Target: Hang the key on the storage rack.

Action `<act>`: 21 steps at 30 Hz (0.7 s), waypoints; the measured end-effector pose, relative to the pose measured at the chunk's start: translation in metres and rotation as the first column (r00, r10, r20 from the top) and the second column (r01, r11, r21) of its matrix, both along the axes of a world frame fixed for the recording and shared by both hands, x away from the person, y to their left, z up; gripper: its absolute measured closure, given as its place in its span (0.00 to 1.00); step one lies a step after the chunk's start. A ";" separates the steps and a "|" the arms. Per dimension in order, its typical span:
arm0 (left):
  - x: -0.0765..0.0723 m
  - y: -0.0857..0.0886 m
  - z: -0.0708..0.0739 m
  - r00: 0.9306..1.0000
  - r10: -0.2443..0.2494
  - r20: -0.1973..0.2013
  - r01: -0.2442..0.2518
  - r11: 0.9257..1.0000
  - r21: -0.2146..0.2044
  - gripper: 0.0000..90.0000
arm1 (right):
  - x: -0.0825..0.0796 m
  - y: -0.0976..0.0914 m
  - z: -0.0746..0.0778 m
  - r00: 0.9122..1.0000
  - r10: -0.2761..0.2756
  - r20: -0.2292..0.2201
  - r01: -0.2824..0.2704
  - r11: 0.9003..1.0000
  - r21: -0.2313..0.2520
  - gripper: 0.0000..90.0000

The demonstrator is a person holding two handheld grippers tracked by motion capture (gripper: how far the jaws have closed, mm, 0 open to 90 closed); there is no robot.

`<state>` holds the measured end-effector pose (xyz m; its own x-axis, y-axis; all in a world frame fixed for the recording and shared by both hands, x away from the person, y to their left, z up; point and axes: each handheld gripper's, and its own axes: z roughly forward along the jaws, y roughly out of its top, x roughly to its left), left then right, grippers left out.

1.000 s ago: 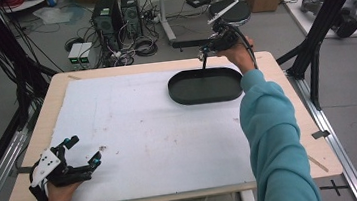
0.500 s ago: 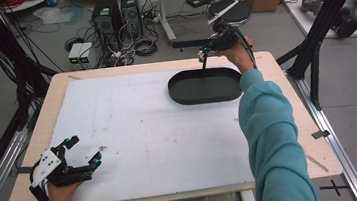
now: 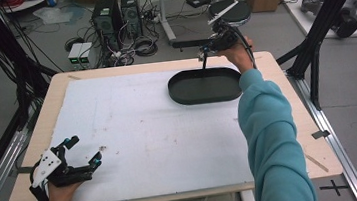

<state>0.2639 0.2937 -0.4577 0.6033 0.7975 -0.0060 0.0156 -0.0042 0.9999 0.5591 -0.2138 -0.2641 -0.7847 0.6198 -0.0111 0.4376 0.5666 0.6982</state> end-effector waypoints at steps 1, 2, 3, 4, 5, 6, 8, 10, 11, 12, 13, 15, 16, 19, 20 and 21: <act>0.000 0.000 0.000 1.000 -0.001 -0.001 0.001 1.000 0.000 0.02 | 0.000 -0.001 0.000 1.000 0.004 0.007 -0.004 1.000 -0.001 0.99; 0.000 0.000 0.000 1.000 -0.002 -0.002 0.002 1.000 0.000 0.02 | 0.001 -0.001 0.000 1.000 0.005 0.010 -0.005 1.000 -0.001 0.99; 0.000 0.000 0.000 1.000 -0.001 -0.002 0.001 1.000 -0.001 0.02 | 0.000 -0.001 0.000 1.000 -0.001 0.003 0.001 1.000 0.002 0.99; 0.000 0.000 0.000 1.000 -0.001 -0.002 0.001 1.000 0.000 0.02 | 0.000 -0.002 0.000 1.000 0.002 0.003 -0.002 1.000 0.002 0.99; 0.000 0.000 0.000 1.000 -0.001 -0.002 0.001 1.000 0.000 0.02 | 0.000 -0.002 0.000 1.000 0.001 0.000 -0.001 1.000 0.003 0.99; 0.000 0.000 0.000 1.000 -0.001 0.000 0.001 1.000 0.001 0.02 | 0.000 -0.002 0.000 1.000 0.002 0.003 -0.002 1.000 0.003 0.99; 0.000 0.000 0.000 1.000 -0.002 0.000 0.002 1.000 0.001 0.02 | 0.001 -0.002 0.000 1.000 0.004 0.004 -0.004 1.000 0.006 0.99; 0.000 0.000 0.000 1.000 -0.002 -0.001 0.002 1.000 0.005 0.02 | 0.001 -0.001 0.000 1.000 0.004 0.004 -0.004 1.000 0.004 0.99; 0.000 0.000 0.000 1.000 -0.003 -0.001 0.003 1.000 0.006 0.02 | 0.001 -0.001 0.000 1.000 0.011 0.011 -0.011 1.000 0.005 0.99; 0.000 0.000 0.000 1.000 -0.002 -0.001 0.002 1.000 0.005 0.02 | 0.000 -0.001 0.000 1.000 0.003 0.003 -0.003 1.000 0.006 0.99; 0.000 0.000 0.000 1.000 -0.001 -0.003 0.001 1.000 0.005 0.02 | 0.000 0.000 0.000 1.000 0.005 0.003 -0.005 1.000 0.008 0.99; 0.000 0.000 0.000 1.000 -0.002 -0.004 0.002 1.000 0.007 0.02 | 0.000 0.000 0.001 1.000 0.005 -0.001 -0.005 1.000 0.004 0.99; 0.000 0.000 0.000 1.000 -0.003 -0.003 0.003 1.000 0.008 0.02 | 0.000 -0.001 0.001 1.000 0.012 0.009 -0.012 1.000 0.006 0.99; 0.000 0.000 0.000 1.000 -0.003 -0.003 0.003 1.000 0.008 0.02 | 0.000 -0.001 0.001 1.000 0.010 0.009 -0.011 1.000 0.001 0.99; 0.000 0.000 0.000 1.000 -0.001 -0.002 0.001 1.000 0.008 0.02 | -0.001 0.000 0.001 1.000 0.009 0.006 -0.009 1.000 0.000 0.99; 0.000 0.000 0.000 1.000 -0.001 -0.003 0.001 1.000 0.008 0.02 | 0.000 0.000 0.001 1.000 0.012 0.009 -0.012 1.000 -0.001 0.99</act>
